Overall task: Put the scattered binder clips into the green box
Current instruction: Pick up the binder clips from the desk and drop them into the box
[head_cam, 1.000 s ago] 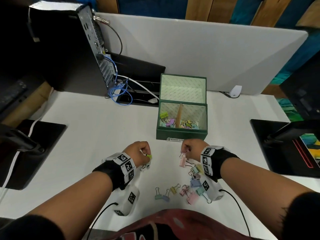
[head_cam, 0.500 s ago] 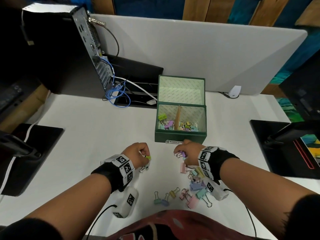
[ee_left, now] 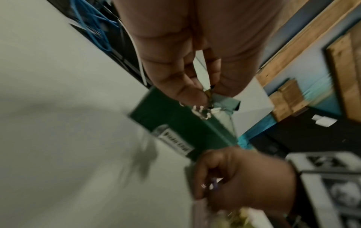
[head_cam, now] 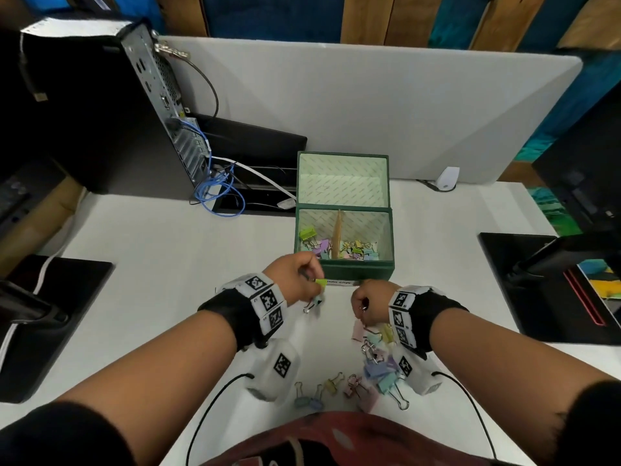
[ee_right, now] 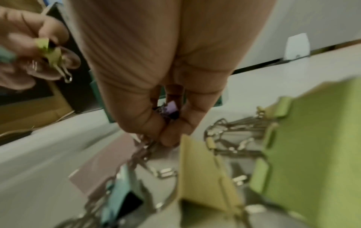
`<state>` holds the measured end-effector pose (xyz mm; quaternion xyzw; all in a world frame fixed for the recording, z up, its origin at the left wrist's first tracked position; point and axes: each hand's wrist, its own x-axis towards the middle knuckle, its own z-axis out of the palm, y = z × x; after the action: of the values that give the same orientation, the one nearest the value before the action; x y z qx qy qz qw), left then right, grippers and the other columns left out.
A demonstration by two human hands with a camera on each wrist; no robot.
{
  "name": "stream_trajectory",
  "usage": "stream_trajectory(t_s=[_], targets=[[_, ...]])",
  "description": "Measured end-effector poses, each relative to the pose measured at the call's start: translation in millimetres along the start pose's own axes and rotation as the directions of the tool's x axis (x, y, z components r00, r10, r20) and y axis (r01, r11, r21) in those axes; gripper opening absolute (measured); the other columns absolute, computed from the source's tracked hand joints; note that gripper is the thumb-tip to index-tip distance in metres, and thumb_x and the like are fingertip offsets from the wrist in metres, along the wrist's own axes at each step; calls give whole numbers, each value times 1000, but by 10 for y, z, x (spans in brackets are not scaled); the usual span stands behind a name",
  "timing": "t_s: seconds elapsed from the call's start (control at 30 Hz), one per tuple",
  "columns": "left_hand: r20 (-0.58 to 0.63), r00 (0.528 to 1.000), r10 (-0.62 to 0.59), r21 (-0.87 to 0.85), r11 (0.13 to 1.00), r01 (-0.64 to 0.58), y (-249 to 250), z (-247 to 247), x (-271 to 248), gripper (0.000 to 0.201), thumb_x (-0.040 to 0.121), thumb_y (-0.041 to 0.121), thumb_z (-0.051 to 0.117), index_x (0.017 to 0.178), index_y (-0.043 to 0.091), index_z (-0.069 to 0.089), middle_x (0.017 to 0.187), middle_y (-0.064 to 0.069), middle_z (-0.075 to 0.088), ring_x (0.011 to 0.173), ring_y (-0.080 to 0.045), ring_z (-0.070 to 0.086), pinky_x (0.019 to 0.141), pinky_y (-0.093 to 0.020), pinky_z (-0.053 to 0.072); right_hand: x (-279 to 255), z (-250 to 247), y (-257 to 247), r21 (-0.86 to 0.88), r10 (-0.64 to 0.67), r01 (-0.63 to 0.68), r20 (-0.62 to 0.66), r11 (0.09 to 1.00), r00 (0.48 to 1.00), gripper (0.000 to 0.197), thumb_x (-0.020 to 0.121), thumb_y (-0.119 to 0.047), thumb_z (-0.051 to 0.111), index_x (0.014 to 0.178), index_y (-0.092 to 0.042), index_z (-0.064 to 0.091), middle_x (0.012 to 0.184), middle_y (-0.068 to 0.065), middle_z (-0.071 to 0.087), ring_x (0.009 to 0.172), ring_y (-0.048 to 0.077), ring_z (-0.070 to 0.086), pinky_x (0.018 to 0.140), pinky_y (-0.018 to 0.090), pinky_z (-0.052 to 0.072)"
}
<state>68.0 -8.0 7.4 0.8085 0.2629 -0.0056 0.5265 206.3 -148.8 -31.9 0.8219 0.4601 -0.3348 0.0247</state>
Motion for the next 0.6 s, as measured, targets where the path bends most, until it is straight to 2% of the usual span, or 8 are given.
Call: stream_trajectory(t_s=[0.07, 0.17, 0.33, 0.4, 0.47, 0.53, 0.6], targets=[[-7, 1000, 23, -88, 996, -24, 184, 26, 120, 24, 76, 0, 70, 70, 19, 56, 74, -1, 58, 53, -8, 59, 53, -17, 54, -43, -10, 92, 55, 31, -29, -22, 998, 999, 17, 75, -9, 64, 89, -14, 71, 100, 3, 71, 88, 18, 61, 77, 26, 49], [-55, 997, 47, -195, 979, -56, 416, 92, 292, 27, 75, -3, 70, 68, 19, 55, 70, 1, 56, 52, -7, 59, 52, -18, 56, -157, -32, 226, 184, 97, -86, -47, 979, 994, 16, 74, -10, 66, 89, -16, 72, 97, 2, 71, 89, 16, 60, 77, 23, 48], [-103, 993, 50, -261, 962, -75, 698, 206, 573, 25, 79, -2, 68, 70, 17, 54, 64, 0, 53, 53, -11, 57, 55, -22, 55, -407, -155, 337, 514, 167, -62, -161, 855, 973, 19, 74, 1, 63, 85, -12, 72, 78, -2, 64, 69, 9, 59, 53, 10, 45], [-144, 989, 39, -284, 955, -79, 738, 243, 654, 24, 82, -2, 64, 70, 16, 53, 66, -3, 54, 52, -10, 55, 45, -14, 50, -471, -239, 348, 594, 186, -31, -202, 804, 962, 18, 77, 1, 63, 88, -10, 71, 72, -6, 62, 57, 1, 59, 47, 5, 43], [-190, 981, 27, -285, 955, -81, 752, 260, 693, 22, 84, -2, 61, 70, 14, 55, 70, -6, 57, 50, -7, 56, 42, -8, 46, -509, -329, 359, 690, 213, 3, -229, 724, 950, 16, 80, 1, 63, 92, -5, 70, 68, -5, 62, 48, -4, 59, 48, 4, 44], [-226, 974, 8, -247, 967, -66, 711, 267, 721, 17, 86, 2, 60, 76, 15, 60, 73, -2, 59, 55, -6, 59, 51, -12, 53, -513, -422, 363, 760, 231, 48, -256, 648, 939, 14, 82, 3, 61, 86, -7, 69, 66, -1, 63, 52, 3, 62, 53, 6, 49], [-244, 970, -3, -191, 981, -45, 650, 253, 712, 15, 88, 10, 58, 81, 22, 64, 74, 5, 61, 69, -15, 62, 70, -29, 58, -483, -513, 335, 805, 248, 76, -269, 589, 930, 19, 84, 4, 58, 80, -12, 67, 70, 2, 63, 61, 11, 62, 63, 12, 55]])
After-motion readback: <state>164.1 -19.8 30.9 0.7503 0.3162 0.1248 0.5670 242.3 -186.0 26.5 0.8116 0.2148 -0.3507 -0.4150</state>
